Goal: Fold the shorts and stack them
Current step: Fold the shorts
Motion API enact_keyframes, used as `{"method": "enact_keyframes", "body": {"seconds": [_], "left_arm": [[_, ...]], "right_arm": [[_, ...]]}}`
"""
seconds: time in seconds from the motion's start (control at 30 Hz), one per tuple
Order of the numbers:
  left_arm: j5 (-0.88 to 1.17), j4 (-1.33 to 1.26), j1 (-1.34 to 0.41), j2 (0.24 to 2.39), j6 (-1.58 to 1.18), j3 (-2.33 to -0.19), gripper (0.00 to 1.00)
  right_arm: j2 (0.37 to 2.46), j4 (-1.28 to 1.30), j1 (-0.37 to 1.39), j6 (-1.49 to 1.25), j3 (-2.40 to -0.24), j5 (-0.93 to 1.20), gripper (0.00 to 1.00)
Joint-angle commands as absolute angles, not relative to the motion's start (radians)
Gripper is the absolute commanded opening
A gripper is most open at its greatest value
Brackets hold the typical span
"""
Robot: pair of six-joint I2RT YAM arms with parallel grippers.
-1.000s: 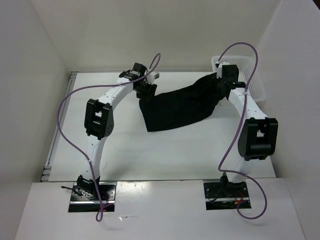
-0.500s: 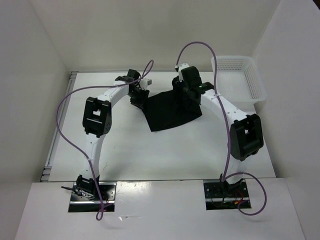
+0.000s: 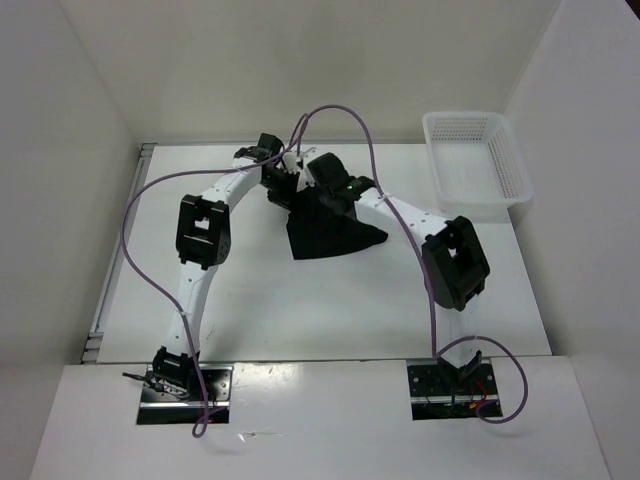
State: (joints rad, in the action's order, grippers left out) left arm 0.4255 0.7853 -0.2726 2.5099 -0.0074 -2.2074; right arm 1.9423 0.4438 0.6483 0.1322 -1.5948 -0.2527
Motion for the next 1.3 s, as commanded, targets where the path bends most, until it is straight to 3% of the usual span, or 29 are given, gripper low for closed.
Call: {"method": "enact_keyframes", "body": {"seconds": [0.0, 0.2, 0.3, 0.33, 0.43, 0.5, 0.53, 0.57, 0.7, 0.83, 1.1, 1.2, 1.27], "left_arm": [[0.440, 0.807, -0.276, 2.586, 0.000, -2.256, 0.02], [0.440, 0.828, -0.255, 2.595, 0.000, -2.293, 0.02], [0.440, 0.828, -0.246, 2.595, 0.000, -2.293, 0.02], [0.430, 0.828, -0.236, 2.595, 0.000, -2.293, 0.03], [0.402, 0.837, -0.224, 2.595, 0.000, -2.305, 0.08], [0.379, 0.838, -0.189, 2.595, 0.000, -2.316, 0.17], [0.379, 0.850, -0.178, 2.595, 0.000, -2.328, 0.35], [0.355, 0.850, -0.154, 2.595, 0.000, -2.329, 0.38], [0.319, 0.873, -0.084, 2.577, 0.000, -2.396, 0.49], [0.304, 0.873, -0.064, 2.511, 0.000, -2.448, 0.53], [0.500, 0.894, -0.152, 2.306, 0.000, -2.366, 0.51], [0.509, 0.931, -0.233, 2.243, 0.000, -2.277, 0.45], [0.499, 0.968, -0.287, 2.220, 0.000, -2.192, 0.45]], "right_arm": [[1.966, 0.391, 0.701, 0.130, -1.661, -0.273, 0.00], [2.014, 0.373, 0.710, 0.140, -1.632, -0.273, 0.00], [2.032, 0.361, 0.741, 0.152, -1.649, -0.241, 0.13], [2.033, 0.360, 0.768, 0.169, -1.661, -0.229, 0.27], [2.068, 0.348, 0.825, 0.230, -1.735, -0.166, 0.50], [2.081, 0.348, 0.837, 0.245, -1.811, -0.083, 0.63], [2.082, 0.362, 0.838, 0.258, -1.837, -0.054, 0.65], [2.082, 0.371, 0.838, 0.258, -1.871, -0.043, 0.66], [2.040, 0.371, 0.838, 0.279, -1.881, -0.055, 0.65], [1.901, 0.371, 0.838, 0.333, -1.731, -0.081, 0.59], [1.756, 0.301, 0.801, 0.387, -1.410, -0.167, 0.36], [1.738, 0.264, 0.746, 0.387, -1.364, -0.181, 0.36], [1.729, 0.264, 0.671, 0.373, -1.327, -0.192, 0.42]]}}
